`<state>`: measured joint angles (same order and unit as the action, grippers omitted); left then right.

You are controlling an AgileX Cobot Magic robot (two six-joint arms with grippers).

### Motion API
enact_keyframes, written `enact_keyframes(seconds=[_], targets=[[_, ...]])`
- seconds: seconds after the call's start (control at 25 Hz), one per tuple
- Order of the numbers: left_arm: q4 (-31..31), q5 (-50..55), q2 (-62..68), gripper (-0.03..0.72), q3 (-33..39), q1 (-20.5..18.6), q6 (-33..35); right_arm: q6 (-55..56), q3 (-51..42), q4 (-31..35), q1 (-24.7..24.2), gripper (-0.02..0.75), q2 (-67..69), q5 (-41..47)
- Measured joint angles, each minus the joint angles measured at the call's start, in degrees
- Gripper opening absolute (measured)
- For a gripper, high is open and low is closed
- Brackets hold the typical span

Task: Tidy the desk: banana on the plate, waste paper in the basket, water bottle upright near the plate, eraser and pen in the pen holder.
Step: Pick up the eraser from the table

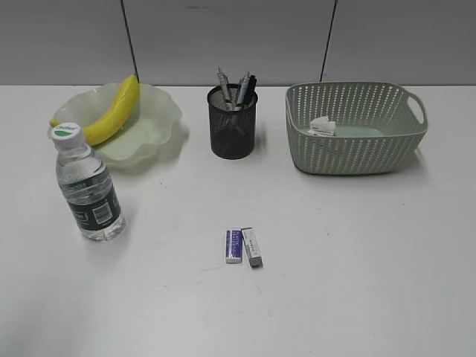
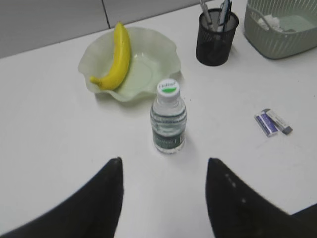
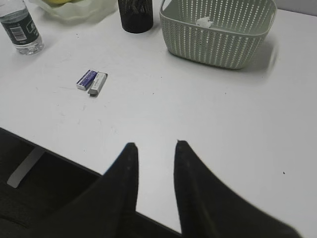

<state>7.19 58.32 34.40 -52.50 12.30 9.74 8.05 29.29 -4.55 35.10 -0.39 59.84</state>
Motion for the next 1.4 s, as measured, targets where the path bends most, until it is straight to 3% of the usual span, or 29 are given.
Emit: enact_keyframes(seconds=[0.2, 0.36, 0.6, 0.96, 1.12, 1.4], targets=[[-0.55, 0.32, -17.02, 0.403, 15.02, 0.0, -4.56, 0.0, 0.0, 0.1, 0.0, 0.215, 0.0, 0.0], [-1.15, 1.75, -26.22, 0.403, 20.6, 0.0, -5.14, -1.74, 1.22, 0.7, 0.0, 0.216, 5.1, -2.98], [-3.1, 2.31, -30.85, 0.403, 21.42, 0.0, -5.27, -14.1, 7.02, 8.37, 0.0, 0.237, 29.66, -15.07], [-3.29, 2.27, -30.85, 0.372, 21.59, 0.0, -5.27, -16.61, 28.99, 17.13, 0.22, 0.405, 76.53, -14.16], [-3.29, 2.27, -30.85, 0.367, 21.59, 0.0, -5.27, -12.5, 37.6, 16.22, 2.99, 0.448, 92.42, -12.24], [-3.29, 2.27, -30.85, 0.361, 21.59, 0.0, -5.27, -3.18, 46.2, 12.03, 6.45, 0.456, 111.98, -8.28]])
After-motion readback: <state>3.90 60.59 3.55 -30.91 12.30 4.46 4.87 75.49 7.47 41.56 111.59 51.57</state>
